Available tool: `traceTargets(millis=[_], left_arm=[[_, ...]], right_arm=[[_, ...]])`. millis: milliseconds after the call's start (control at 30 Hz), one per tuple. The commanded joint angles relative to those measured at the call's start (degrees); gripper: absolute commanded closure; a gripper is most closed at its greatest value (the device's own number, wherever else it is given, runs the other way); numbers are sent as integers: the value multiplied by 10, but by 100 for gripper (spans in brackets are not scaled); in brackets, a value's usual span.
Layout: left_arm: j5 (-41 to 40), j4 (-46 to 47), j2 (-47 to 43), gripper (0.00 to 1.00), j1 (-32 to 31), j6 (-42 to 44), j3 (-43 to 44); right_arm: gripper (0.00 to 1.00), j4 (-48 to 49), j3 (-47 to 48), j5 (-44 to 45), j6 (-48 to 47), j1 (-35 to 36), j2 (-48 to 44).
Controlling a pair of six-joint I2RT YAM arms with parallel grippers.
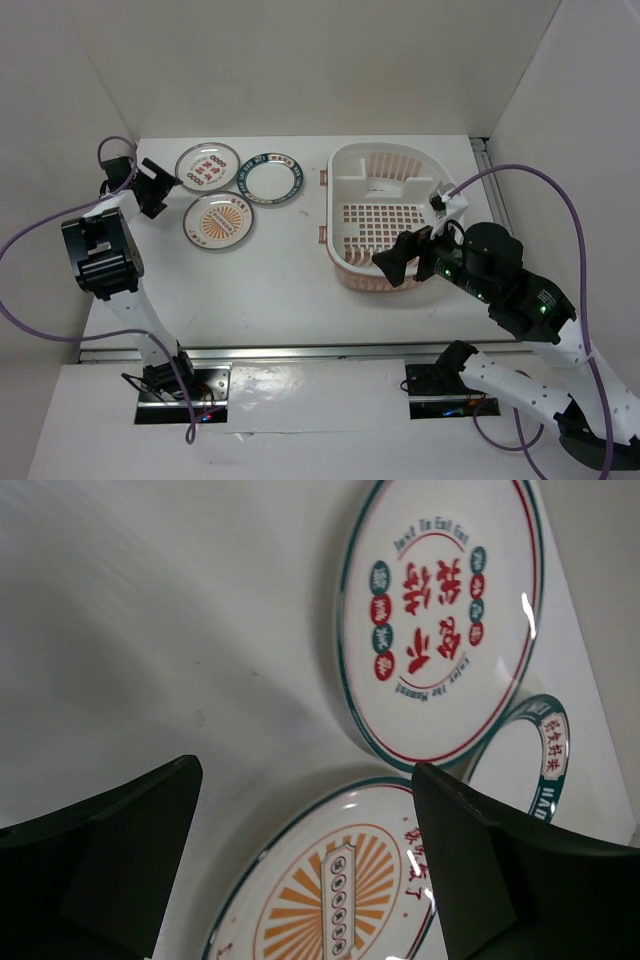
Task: Load the plates into the dish rack
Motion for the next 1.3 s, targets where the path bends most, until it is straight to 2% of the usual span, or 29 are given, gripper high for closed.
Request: traceTargets(millis=[0, 233, 433, 667, 733, 800, 833, 900, 933, 967, 1033, 1067, 1233, 1267], left_arm=[[7, 56, 21, 0, 6, -15, 35], [38, 84, 118, 0, 6, -53, 88], [56, 100, 182, 4, -5, -71, 134], [50, 95, 221, 22, -29, -95, 169], [50, 95, 221, 24, -29, -101, 169], [50, 90, 234, 31, -29, -106, 177], [50, 89, 234, 42, -29, -106, 177], [42, 77, 240, 55, -29, -106, 184], [37, 77, 240, 67, -29, -112, 184], [30, 77, 240, 85, -29, -112, 184], [24, 67, 245, 89, -29, -118, 184], [24, 67, 250, 100, -29, -118, 196], [35, 66, 245, 100, -29, -131, 196], [41, 94, 234, 100, -29, -136, 184]], right_arm=[[0, 39, -13, -31, 8, -2, -14], [0, 44, -34, -36, 18, -2, -15], [0, 33, -50, -31, 24, -2, -20], [0, 44, -67, -31, 24, -2, 2], [0, 61, -67, -45, 24, -2, 3], [0, 67, -72, -53, 24, -2, 3], [0, 67, -72, -53, 24, -2, 3], [0, 67, -72, -53, 24, -2, 3], [0, 67, -72, -53, 24, -2, 3], [0, 67, -72, -47, 24, -2, 3], [0, 62, -72, -47, 24, -2, 3], [0, 62, -72, -47, 24, -2, 3], [0, 62, -86, -36, 19, -2, 3], [0, 68, -86, -36, 19, -2, 3]])
